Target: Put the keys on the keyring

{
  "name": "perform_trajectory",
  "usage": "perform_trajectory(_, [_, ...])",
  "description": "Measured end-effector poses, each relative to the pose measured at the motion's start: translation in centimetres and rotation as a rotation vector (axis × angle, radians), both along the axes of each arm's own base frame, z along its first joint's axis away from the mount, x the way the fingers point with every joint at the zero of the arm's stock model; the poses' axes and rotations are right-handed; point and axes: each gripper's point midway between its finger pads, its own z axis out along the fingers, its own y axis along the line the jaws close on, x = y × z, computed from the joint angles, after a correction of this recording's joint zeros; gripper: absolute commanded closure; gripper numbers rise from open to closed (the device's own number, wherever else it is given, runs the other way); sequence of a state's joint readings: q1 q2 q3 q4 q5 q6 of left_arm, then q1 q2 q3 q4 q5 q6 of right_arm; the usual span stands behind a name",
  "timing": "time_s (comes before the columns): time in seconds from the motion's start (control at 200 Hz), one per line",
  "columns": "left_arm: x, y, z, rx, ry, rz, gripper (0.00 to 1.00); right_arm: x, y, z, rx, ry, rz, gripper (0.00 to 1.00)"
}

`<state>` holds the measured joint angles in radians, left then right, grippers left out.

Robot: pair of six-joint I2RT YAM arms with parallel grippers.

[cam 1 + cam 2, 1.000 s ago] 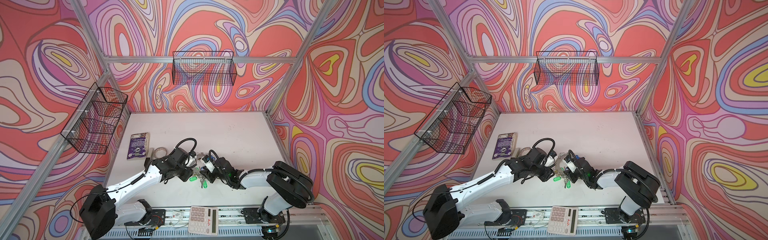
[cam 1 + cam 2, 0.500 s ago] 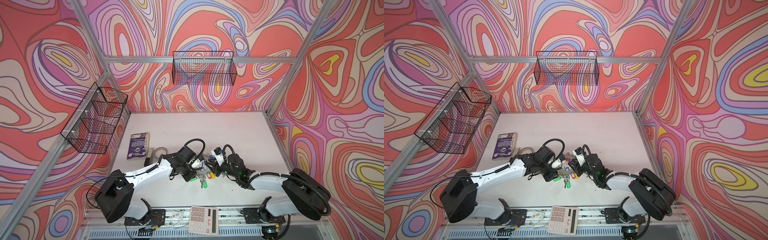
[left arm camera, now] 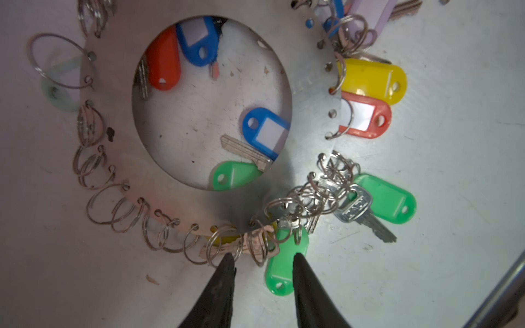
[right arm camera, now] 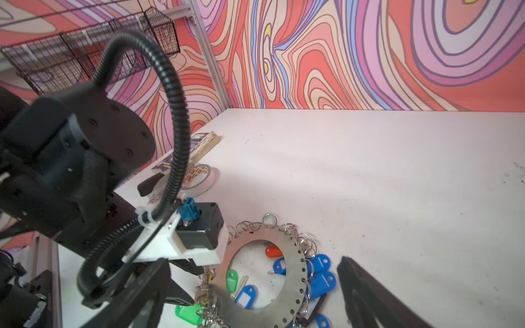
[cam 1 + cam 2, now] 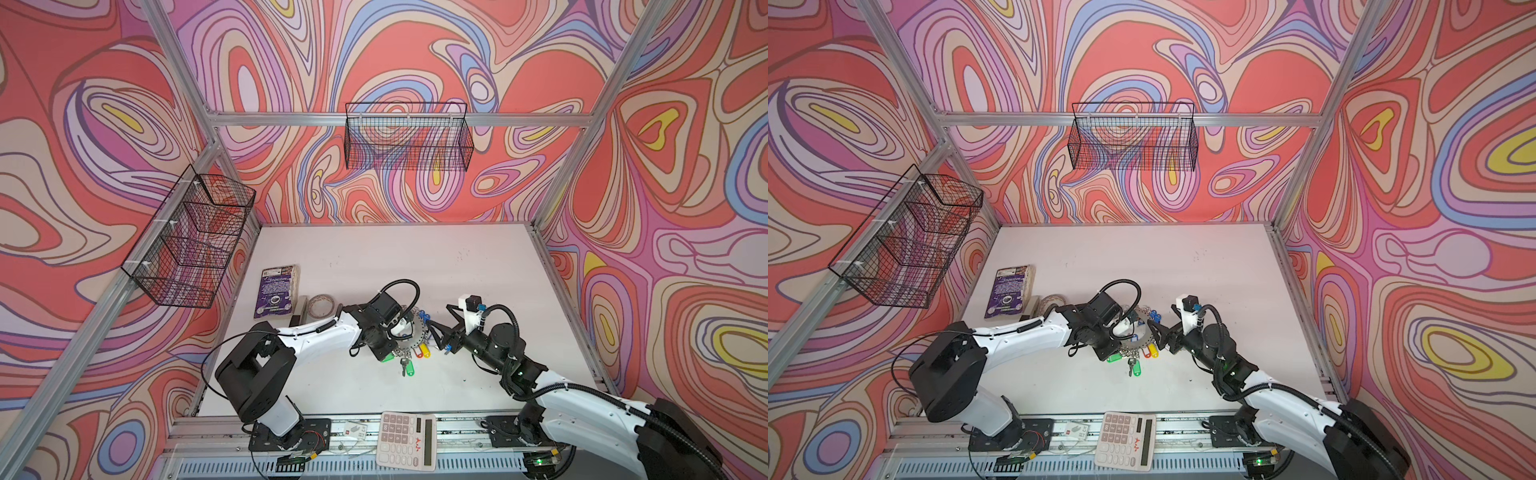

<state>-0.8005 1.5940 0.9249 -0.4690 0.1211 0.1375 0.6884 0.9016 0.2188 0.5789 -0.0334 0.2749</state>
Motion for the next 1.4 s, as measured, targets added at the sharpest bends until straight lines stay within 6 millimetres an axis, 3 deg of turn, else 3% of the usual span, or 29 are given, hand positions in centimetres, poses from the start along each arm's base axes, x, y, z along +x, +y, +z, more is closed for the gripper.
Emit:
perform_trajectory(0.2, [0.2,-0.3,-0.3,0.027,-0.022,-0.007,0.68,0.3,-2.2,1.5,0.061,0.005,-0.113,0.02])
perform_trajectory(0.451, [0.4,0.0,-0.6,0.056,-0.039,-0.004,0.79,0.7,-4.2,0.4,0.029,0.055,-0.223,0.02])
perform_trajectory(0.992, [0.8,-0.1,-0.8,0.087,-0.057,0.001,0.89,0.7,-3.7,-1.3,-0.01,0.106,-0.205,0.02])
perform_trajectory(1.182, [0.7,0.0,-0.8,0.09,-0.05,0.007,1.0,0.6,-3.6,-1.4,-0.01,0.108,-0.197,0.02])
perform_trajectory(1.402, [0.9,0.0,-0.1,0.08,-0.061,0.037,1.0,0.7,-3.2,-2.1,-0.029,0.126,-0.179,0.02])
